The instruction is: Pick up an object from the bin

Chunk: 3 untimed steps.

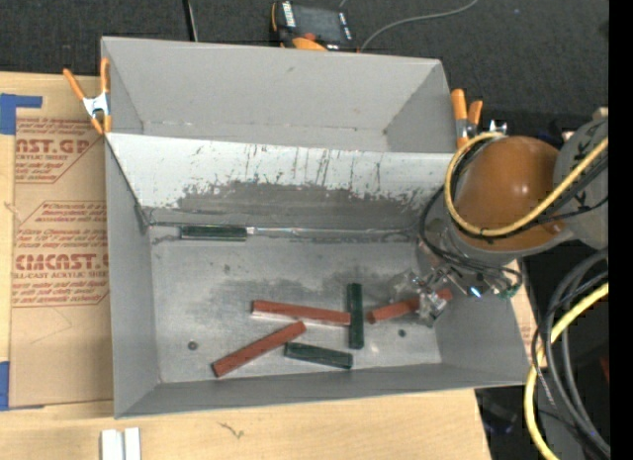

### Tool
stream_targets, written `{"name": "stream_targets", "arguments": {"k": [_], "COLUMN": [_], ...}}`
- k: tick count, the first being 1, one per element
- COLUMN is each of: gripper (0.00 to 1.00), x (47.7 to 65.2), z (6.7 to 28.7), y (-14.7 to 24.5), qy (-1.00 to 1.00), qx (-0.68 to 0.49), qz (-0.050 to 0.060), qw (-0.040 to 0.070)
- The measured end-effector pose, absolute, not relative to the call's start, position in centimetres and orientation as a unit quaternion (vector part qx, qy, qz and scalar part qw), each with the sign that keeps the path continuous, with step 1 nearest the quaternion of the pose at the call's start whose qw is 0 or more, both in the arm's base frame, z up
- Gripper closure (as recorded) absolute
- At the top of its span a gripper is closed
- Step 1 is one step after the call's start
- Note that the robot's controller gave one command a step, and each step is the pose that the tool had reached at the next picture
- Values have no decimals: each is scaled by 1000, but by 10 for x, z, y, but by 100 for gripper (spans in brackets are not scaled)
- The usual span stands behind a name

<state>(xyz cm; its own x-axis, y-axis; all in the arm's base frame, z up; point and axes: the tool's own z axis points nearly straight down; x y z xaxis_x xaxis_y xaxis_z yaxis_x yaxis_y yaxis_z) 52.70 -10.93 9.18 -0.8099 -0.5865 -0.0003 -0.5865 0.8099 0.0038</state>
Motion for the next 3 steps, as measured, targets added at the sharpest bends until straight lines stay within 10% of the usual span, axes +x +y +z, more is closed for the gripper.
{"name": "stream_targets", "arguments": {"k": [1,2,3], "gripper": [100,100,0], "x": [516,566,565], "z": [181,208,207], "y": [-135,-119,-118], "qy": [-865,-789,-789], "qx": [502,614,614], "qz": [1,0,-1], "qw": [-2,-2,-2]}}
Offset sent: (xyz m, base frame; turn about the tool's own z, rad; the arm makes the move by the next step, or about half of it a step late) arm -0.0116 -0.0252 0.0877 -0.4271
